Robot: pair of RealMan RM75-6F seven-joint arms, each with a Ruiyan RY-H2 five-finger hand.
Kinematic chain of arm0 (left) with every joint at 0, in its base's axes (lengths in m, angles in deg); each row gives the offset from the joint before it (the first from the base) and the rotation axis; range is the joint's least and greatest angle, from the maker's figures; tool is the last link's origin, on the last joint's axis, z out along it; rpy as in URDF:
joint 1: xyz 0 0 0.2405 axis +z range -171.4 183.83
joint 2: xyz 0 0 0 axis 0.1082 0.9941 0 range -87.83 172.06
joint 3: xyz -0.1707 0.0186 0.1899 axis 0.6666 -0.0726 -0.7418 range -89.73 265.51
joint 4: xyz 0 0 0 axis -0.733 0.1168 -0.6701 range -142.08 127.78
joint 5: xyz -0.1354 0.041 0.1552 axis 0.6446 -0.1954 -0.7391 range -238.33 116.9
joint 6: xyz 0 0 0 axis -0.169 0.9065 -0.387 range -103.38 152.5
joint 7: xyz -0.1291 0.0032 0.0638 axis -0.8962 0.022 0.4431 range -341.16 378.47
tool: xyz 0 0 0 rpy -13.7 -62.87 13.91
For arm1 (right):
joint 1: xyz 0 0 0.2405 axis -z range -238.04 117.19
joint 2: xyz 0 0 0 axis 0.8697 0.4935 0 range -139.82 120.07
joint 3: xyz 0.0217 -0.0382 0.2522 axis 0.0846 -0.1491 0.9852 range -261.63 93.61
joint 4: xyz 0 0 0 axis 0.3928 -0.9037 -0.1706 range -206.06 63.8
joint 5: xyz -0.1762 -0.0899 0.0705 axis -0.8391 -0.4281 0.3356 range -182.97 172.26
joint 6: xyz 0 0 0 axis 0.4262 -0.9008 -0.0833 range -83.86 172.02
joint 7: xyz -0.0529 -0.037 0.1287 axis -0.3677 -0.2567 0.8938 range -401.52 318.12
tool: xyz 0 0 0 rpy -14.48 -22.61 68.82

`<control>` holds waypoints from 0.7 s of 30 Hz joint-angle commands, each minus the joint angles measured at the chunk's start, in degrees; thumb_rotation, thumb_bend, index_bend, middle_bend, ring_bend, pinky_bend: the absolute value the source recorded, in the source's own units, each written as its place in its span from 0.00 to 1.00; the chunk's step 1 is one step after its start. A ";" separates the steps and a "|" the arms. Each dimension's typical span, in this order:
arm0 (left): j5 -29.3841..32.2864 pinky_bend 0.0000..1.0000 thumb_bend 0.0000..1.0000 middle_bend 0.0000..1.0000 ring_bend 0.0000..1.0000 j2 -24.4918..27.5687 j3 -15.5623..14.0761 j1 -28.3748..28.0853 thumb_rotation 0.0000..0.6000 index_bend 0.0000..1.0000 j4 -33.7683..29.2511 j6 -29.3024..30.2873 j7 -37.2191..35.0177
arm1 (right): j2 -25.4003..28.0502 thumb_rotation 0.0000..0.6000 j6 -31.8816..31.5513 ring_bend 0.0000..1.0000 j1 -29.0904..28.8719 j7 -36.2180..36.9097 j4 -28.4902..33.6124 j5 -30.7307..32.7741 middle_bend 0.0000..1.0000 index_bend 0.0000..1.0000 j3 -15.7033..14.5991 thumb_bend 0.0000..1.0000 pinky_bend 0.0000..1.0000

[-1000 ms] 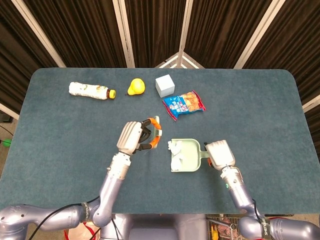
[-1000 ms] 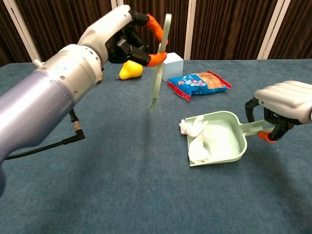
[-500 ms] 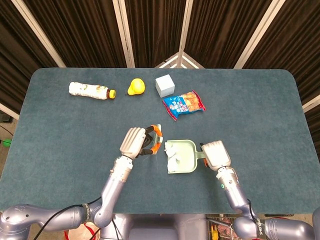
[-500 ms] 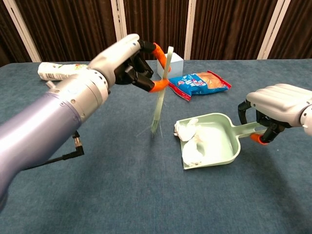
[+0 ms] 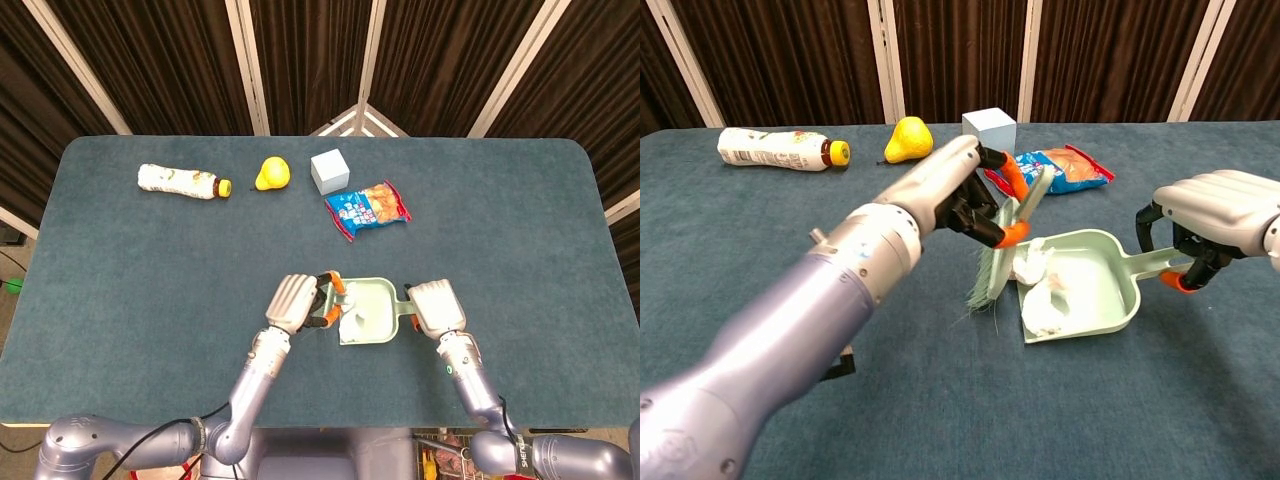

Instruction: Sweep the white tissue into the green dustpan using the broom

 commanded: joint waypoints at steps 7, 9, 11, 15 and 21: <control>-1.99 1.00 0.48 0.98 0.98 -5.37 4.06 -2.65 1.00 0.74 3.79 1.52 -2.19 | 0.40 1.00 -0.71 1.00 -0.14 -1.04 2.17 -0.72 0.98 0.83 -0.01 0.53 0.93; -1.64 1.00 0.47 0.98 0.98 -6.46 5.36 -3.30 1.00 0.74 4.19 1.43 -2.64 | 0.52 1.00 -0.87 1.00 -0.22 -1.18 2.70 -0.77 0.98 0.83 0.14 0.53 0.93; -1.77 1.00 0.47 0.97 0.97 -7.32 5.89 -3.82 1.00 0.74 4.99 1.53 -2.59 | 0.71 1.00 -1.08 1.00 -0.23 -1.46 3.00 -0.81 0.98 0.83 0.17 0.53 0.93; -2.01 1.00 0.46 0.96 0.96 -7.93 6.21 -3.86 1.00 0.74 5.30 1.64 -3.31 | 0.99 1.00 -1.25 1.00 -0.04 -1.70 3.18 -0.59 0.98 0.83 -0.08 0.53 0.93; -3.05 1.00 0.46 0.96 0.96 -6.73 5.76 -2.94 1.00 0.74 4.18 1.81 -4.50 | 0.88 1.00 -1.27 1.00 0.28 -1.45 2.58 -0.50 0.98 0.83 -0.42 0.53 0.93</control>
